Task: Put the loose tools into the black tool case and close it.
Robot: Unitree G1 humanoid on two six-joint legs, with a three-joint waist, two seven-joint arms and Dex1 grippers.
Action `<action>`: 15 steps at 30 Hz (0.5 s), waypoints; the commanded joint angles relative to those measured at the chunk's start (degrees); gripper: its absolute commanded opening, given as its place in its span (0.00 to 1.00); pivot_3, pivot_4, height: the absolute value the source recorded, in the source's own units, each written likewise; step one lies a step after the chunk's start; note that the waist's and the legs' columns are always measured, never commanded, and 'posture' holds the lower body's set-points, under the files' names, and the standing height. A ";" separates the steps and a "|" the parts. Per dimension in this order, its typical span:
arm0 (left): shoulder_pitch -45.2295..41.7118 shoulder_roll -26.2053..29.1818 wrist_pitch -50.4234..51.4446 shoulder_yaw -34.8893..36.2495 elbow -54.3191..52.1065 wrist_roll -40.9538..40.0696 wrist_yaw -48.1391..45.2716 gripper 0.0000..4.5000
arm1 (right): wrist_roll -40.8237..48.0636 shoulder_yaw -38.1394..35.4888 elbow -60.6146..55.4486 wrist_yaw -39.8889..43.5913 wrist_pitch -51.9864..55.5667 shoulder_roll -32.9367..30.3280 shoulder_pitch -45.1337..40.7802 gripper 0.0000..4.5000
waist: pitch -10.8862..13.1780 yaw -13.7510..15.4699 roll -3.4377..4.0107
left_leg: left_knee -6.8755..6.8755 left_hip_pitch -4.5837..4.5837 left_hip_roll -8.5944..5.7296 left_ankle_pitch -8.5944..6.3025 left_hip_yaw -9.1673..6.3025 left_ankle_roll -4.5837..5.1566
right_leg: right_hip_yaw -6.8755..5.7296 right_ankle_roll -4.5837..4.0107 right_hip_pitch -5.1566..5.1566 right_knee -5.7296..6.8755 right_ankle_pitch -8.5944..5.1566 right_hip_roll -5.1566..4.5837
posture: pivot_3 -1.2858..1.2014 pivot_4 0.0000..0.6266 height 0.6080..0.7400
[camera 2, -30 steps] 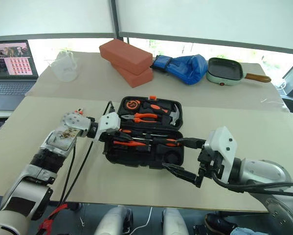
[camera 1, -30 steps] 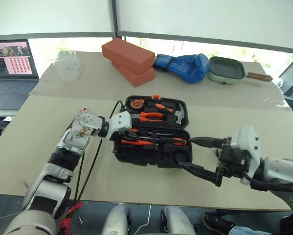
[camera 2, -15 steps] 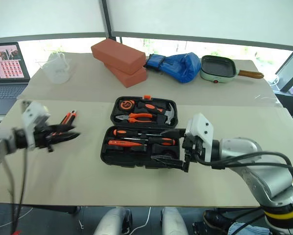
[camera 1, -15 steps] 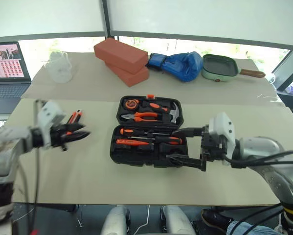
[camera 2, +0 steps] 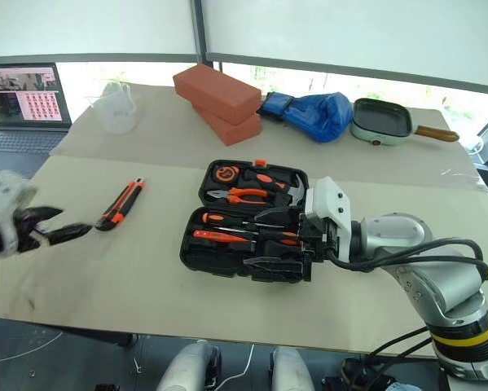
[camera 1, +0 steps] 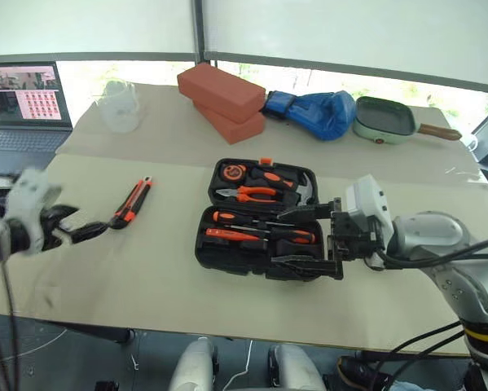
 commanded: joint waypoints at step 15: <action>-30.77 -6.88 -4.46 -29.48 41.87 14.59 -4.32 0.98 | -0.06 -2.84 -6.50 -6.71 0.27 0.90 5.65 1.00 | 0.01 -1.31 -0.02 | 0.03 -0.06 -0.01 0.01 0.11 0.00 | 0.18 0.00 -0.12 0.04 -0.04 0.24 | 0.52 0.24 0.99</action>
